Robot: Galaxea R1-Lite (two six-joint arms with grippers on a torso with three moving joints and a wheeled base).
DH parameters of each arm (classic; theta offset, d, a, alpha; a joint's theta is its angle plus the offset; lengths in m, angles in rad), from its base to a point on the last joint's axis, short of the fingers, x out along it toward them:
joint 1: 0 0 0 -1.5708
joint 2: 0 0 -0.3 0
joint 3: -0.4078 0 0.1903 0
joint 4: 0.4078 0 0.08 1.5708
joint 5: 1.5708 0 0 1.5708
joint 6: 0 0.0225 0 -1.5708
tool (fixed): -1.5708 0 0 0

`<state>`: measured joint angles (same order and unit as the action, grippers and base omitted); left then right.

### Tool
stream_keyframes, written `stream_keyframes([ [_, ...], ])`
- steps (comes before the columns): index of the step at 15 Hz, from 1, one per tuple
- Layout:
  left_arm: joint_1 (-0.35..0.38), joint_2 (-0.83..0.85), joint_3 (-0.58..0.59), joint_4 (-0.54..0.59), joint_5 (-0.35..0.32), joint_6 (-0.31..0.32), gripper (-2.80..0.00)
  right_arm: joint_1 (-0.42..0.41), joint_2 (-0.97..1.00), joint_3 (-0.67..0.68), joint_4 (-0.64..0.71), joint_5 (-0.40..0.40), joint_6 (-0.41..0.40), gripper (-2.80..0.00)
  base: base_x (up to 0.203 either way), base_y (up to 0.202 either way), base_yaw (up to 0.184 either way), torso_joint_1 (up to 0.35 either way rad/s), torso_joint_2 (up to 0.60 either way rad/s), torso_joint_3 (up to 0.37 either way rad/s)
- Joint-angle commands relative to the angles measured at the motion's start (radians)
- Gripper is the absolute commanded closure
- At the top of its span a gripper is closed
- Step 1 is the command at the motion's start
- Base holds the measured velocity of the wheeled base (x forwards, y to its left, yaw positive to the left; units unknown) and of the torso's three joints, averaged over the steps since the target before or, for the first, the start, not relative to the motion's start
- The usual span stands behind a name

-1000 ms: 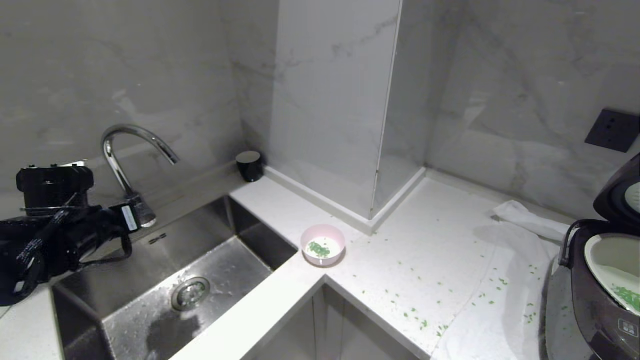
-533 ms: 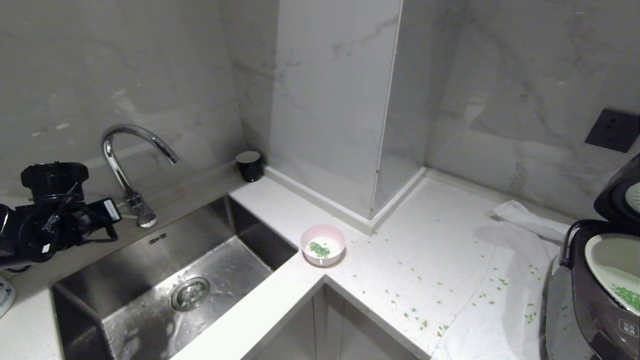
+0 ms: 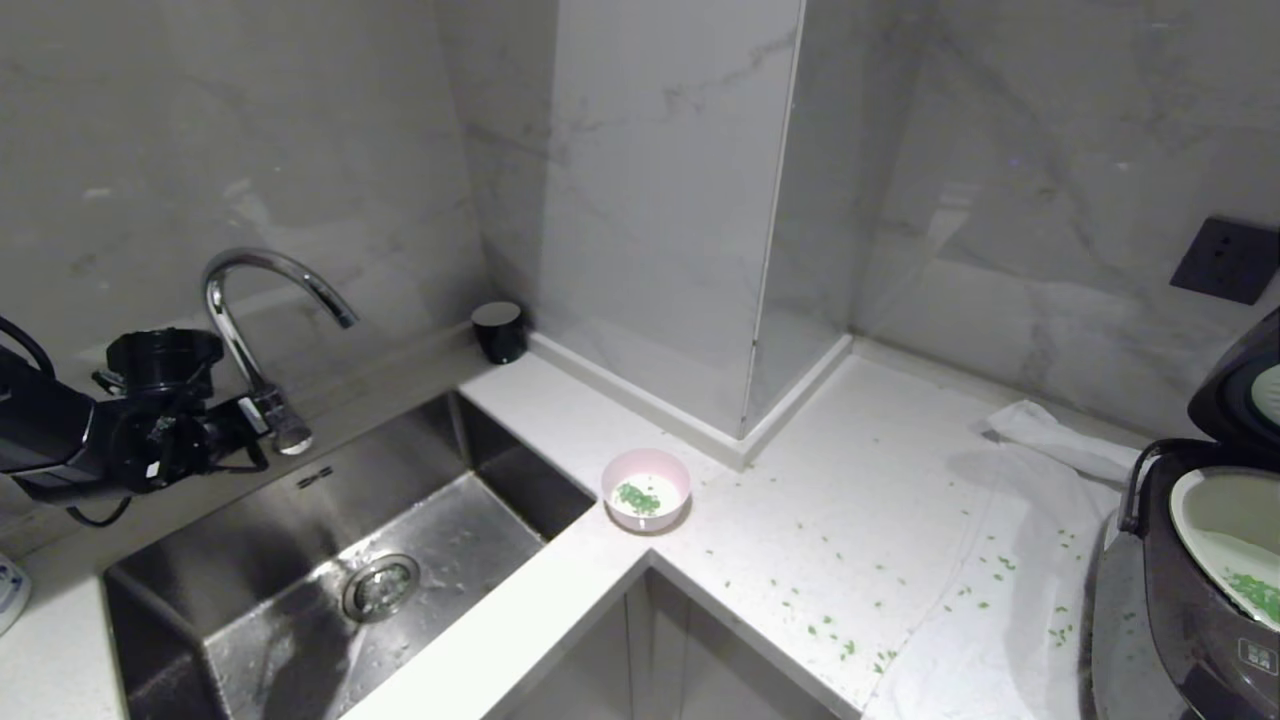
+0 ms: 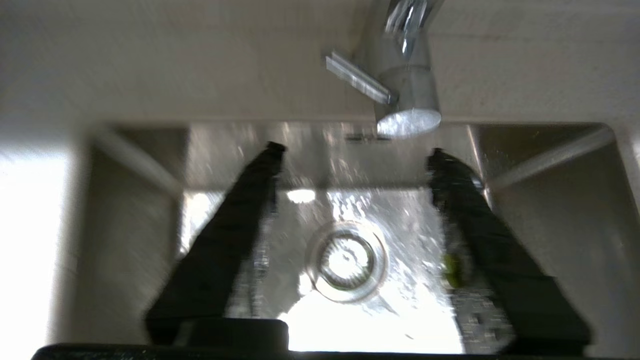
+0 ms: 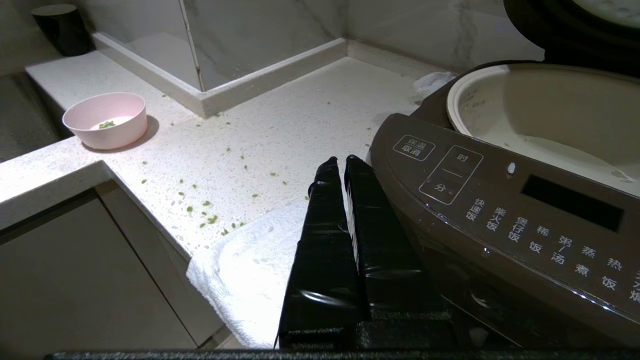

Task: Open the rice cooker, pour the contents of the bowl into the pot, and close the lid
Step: Turn on the tap

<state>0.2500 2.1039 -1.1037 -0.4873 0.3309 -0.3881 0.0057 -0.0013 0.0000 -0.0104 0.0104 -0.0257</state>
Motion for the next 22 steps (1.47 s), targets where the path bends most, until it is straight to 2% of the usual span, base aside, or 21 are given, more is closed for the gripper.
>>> stream_keyframes([
  [1,0.0,0.067,-0.037,0.017,0.002,-0.05,-2.8,0.0,0.0,0.002,0.0,0.0,0.0,0.0,0.0,0.0,0.0,0.0,0.0,0.0],
  [9,0.031,0.18,-0.197,0.021,0.002,-0.145,-2.8,0.0,0.001,0.002,0.0,0.0,0.0,0.0,0.0,0.0,0.0,0.0,0.0,0.0],
  [14,0.028,0.24,-0.271,0.017,0.005,-0.163,-2.8,0.0,0.0,0.002,0.0,0.0,0.0,0.0,0.0,0.0,0.0,0.0,0.0,0.0],
  [18,0.063,0.284,-0.34,0.018,0.005,-0.163,-2.8,0.0,0.001,0.002,0.0,0.0,0.0,0.0,0.0,0.0,0.0,0.0,0.0,0.0],
  [22,0.064,0.285,-0.346,0.013,0.005,-0.163,-2.8,0.0,0.0,0.002,0.0,0.0,0.0,0.0,0.0,0.0,0.0,0.0,0.0,0.0],
])
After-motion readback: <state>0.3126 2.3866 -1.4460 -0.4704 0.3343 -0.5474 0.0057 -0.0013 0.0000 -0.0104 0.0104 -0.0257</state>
